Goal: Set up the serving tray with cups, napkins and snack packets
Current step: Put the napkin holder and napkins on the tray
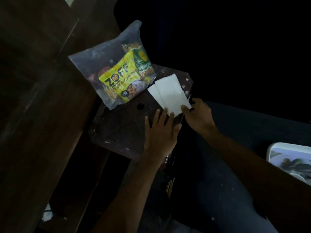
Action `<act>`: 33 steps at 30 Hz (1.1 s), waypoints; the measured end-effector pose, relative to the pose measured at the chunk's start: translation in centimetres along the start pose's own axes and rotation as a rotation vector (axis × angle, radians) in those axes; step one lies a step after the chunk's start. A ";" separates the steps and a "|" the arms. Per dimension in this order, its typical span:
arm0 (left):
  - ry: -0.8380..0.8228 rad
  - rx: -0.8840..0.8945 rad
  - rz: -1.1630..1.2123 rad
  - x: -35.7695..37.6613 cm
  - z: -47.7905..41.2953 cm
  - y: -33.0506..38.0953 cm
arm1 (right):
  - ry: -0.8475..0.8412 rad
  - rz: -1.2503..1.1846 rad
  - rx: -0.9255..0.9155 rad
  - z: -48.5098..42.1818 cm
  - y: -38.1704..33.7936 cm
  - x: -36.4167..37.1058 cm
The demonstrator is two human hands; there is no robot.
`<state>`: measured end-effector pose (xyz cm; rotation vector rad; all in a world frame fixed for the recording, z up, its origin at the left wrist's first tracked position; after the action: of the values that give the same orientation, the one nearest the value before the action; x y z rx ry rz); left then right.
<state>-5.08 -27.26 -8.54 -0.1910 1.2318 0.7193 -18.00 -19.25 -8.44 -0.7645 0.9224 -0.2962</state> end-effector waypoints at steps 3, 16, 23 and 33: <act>0.020 0.021 0.008 -0.1 0.5 0.3 | 0.032 -0.046 0.023 -0.7 -0.1 0.2; 0.087 -0.586 1.243 -0.3 4.7 1.0 | -0.053 -0.611 0.177 6.7 2.9 -0.9; 0.164 -0.590 1.347 -0.2 5.5 3.5 | -0.168 -0.498 0.182 12.0 6.0 -3.1; -0.036 -0.527 1.370 1.7 8.9 11.5 | -0.049 -0.563 0.219 16.9 12.7 -9.2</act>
<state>-4.66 -13.27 -4.25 0.2920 0.9941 2.2163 -10.84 2.48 -5.54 -0.8130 0.6011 -0.8539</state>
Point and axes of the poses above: each hand's wrist, its own z-axis away from the middle knuckle, its own x-axis out of the palm, y = z × x, the point moved 4 cm from there along -z, towards the middle knuckle, and after that the axes turned 5 degrees about -x, right-handed, at the moved point
